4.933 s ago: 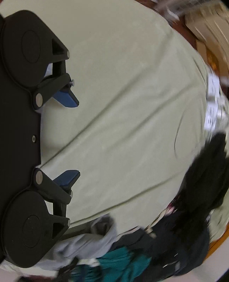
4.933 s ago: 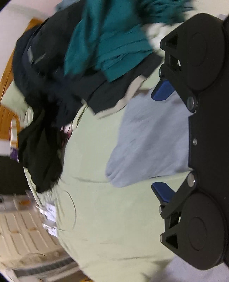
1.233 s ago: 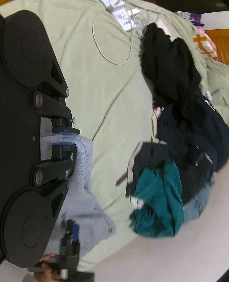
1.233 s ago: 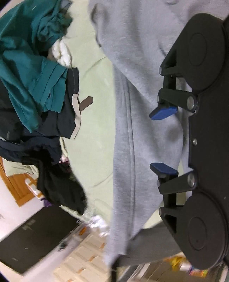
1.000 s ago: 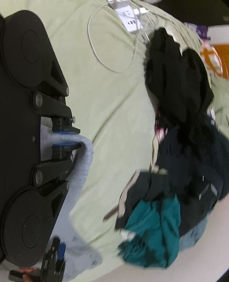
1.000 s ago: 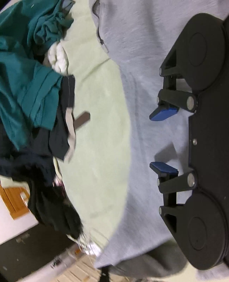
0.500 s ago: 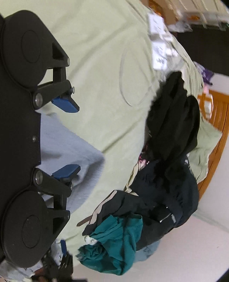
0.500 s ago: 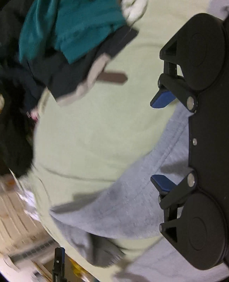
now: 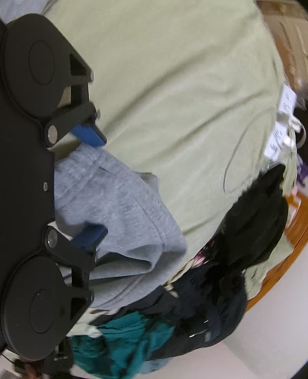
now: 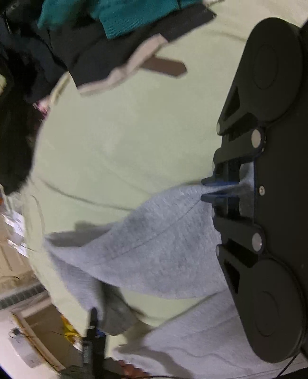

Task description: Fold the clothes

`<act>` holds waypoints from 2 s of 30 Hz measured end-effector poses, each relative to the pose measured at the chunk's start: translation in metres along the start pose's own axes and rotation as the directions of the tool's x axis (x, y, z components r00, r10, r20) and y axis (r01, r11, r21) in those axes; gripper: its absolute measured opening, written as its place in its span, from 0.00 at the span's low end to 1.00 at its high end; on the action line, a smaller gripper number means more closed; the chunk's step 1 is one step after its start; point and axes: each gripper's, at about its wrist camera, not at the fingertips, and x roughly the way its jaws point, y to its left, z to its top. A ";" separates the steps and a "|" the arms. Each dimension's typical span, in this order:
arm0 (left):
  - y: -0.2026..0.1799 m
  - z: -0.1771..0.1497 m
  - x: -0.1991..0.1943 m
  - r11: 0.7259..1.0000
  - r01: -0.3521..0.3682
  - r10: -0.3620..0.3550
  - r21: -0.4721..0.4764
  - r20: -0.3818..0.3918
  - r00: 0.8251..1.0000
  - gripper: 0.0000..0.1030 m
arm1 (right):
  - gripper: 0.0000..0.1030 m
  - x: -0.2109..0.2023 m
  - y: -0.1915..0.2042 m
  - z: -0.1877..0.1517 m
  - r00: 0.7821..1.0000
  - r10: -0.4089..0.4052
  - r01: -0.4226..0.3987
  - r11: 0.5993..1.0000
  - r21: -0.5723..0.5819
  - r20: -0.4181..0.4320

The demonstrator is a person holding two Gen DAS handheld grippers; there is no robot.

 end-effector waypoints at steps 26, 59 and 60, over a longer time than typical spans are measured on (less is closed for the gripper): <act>-0.054 0.148 0.077 0.897 -0.134 0.101 0.420 0.099 0.990 0.51 | 0.15 0.047 -0.079 0.010 0.892 -0.446 0.441 0.894 0.077 0.069; 0.026 0.131 0.075 0.996 0.084 -0.084 -0.025 0.028 0.996 0.00 | 0.13 0.071 0.114 0.059 0.977 -0.144 0.149 0.989 -0.024 0.156; 0.025 0.134 0.073 0.997 0.080 -0.079 -0.016 0.030 0.996 0.00 | 0.13 0.068 0.113 0.059 0.979 -0.131 0.134 0.991 -0.013 0.156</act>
